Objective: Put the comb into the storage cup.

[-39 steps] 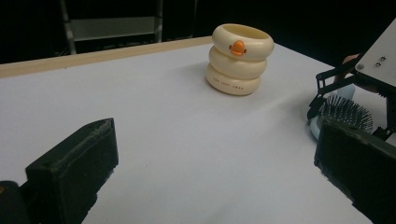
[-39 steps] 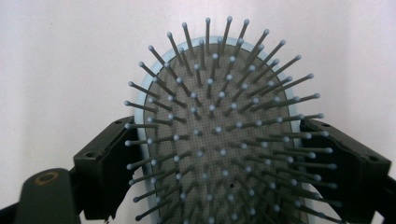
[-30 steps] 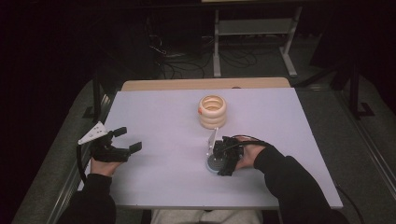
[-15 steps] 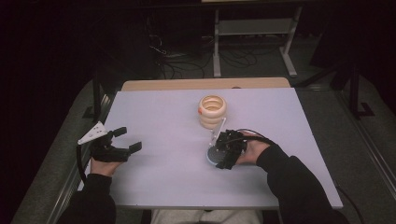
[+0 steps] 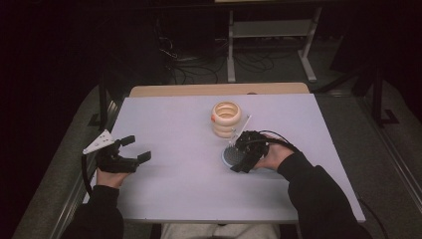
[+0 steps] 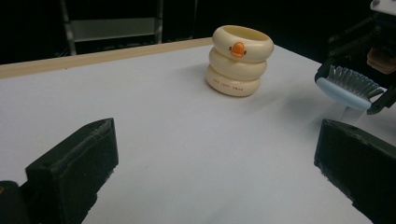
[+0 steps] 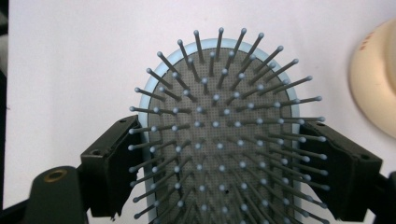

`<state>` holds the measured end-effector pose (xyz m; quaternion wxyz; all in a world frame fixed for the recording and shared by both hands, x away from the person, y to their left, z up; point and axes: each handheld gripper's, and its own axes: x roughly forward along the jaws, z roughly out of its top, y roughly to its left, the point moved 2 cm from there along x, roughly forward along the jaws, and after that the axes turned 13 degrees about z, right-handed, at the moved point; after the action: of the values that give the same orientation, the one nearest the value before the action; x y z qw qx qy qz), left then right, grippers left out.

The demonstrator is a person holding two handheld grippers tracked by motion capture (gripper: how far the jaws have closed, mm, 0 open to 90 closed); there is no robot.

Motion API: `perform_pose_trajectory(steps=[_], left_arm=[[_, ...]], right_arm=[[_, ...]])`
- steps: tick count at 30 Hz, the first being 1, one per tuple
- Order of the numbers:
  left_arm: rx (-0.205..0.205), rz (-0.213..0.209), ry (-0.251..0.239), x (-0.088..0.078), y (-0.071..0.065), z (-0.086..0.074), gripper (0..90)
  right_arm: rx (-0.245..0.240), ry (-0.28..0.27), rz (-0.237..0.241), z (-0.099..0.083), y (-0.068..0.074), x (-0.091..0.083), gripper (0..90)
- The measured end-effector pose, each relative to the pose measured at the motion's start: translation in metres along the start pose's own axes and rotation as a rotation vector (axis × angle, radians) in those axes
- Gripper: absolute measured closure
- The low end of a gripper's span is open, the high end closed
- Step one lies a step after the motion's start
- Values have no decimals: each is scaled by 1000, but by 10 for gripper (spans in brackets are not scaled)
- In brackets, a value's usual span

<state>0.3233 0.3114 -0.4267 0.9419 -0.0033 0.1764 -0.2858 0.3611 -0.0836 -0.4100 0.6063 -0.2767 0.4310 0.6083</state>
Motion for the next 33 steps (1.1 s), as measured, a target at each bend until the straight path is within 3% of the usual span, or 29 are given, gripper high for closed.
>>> perform_pose_trajectory(steps=[33], left_arm=[[-1,-3,2,0,0,0,0]], right_arm=[[46,-232,-69,1,-1,-61,181]])
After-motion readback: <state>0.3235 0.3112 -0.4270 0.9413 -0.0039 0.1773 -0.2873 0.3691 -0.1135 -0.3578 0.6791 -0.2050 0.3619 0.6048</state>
